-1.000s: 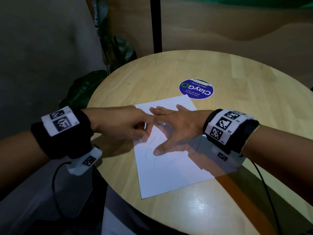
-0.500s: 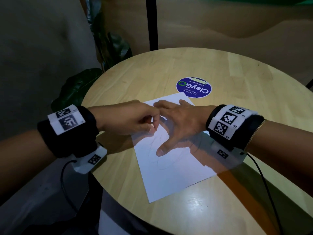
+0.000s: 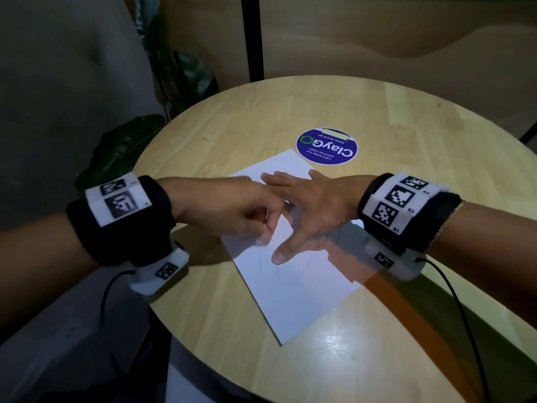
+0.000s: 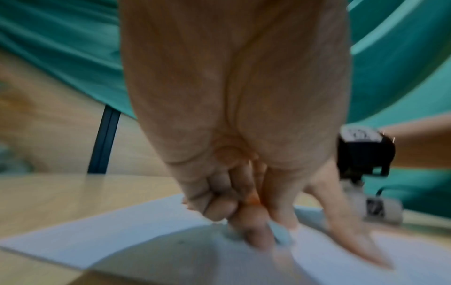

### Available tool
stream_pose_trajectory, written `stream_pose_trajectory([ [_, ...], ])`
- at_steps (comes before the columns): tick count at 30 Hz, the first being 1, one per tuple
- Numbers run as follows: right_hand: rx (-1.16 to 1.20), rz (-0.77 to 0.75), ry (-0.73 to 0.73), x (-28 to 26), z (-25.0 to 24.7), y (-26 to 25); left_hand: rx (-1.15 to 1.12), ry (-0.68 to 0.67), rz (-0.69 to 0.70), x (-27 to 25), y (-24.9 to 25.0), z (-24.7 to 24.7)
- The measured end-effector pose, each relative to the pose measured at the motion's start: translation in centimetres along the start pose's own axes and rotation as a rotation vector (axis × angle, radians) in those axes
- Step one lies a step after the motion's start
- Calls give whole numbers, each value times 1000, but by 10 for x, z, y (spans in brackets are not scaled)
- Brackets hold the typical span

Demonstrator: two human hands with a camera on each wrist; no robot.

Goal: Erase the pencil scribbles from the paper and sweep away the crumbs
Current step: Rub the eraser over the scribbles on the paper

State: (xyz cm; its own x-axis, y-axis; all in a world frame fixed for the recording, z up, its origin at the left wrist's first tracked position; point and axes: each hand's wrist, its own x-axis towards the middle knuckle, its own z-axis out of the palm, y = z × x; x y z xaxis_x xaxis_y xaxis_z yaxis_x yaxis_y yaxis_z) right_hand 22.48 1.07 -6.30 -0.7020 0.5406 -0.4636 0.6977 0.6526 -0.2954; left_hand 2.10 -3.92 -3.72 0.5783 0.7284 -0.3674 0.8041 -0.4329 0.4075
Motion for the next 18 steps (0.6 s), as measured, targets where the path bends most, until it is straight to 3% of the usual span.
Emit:
stream_pose_trajectory([
  [3,54,-37,14,-1,1,2,59,190,4,3,-9,1],
  [8,12,-38,2,-4,-1,-3,-13,0,-14,0,-1,-1],
  [12,68,-39,2,-6,-3,-4,59,173,-19,8,-5,-2],
  [16,5,-22,-12,-5,-2,-5,-62,22,-28,6,3,-2],
  [18,30,-13,-11,-10,-5,-7,-23,74,-48,12,1,-6],
])
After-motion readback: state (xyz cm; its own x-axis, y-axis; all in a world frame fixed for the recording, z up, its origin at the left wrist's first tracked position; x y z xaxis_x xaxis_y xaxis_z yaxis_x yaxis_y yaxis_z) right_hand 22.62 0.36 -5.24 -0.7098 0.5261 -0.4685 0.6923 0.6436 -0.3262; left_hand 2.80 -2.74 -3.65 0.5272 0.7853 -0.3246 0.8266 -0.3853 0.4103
